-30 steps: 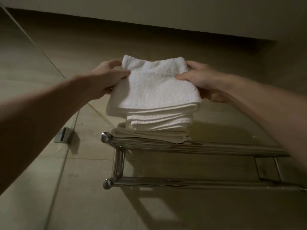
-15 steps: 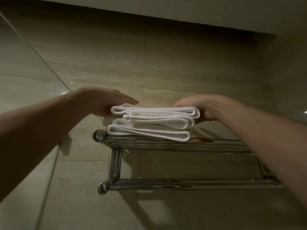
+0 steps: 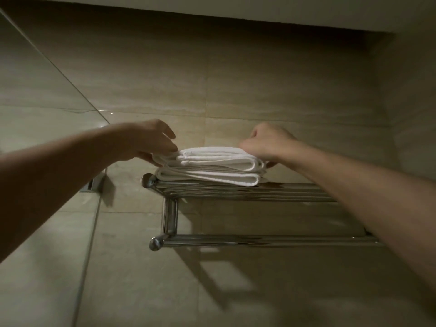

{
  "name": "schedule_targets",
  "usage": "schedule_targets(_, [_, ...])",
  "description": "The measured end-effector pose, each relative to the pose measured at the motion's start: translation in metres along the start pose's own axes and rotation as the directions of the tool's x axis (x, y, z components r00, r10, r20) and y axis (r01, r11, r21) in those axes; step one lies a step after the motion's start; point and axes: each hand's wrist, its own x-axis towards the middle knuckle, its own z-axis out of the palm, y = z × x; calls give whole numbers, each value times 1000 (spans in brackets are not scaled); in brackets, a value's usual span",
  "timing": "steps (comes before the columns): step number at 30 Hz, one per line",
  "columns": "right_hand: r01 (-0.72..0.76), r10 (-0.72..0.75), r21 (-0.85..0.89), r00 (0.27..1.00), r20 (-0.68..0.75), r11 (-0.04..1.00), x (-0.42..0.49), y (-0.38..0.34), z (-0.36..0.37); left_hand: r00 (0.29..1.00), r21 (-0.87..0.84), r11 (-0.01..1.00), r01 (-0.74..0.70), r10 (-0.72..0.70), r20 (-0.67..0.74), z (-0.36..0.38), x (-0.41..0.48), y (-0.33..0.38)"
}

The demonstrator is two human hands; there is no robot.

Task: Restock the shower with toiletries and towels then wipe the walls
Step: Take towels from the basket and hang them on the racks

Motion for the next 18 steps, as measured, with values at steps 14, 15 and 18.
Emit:
schedule_targets(14, [181,-167,-43,962,218,983,-67,16,-19,988,276,950,-150,155,2,28,-72,26])
schedule_targets(15, [184,-173,-30,960,219,982,-76,18,-21,986,342,927,-151,165,-13,32,-79,28])
schedule_targets(18, [197,-185,-33,956,227,980,-100,24,-28,969,500,845,-188,243,-48,49,-98,34])
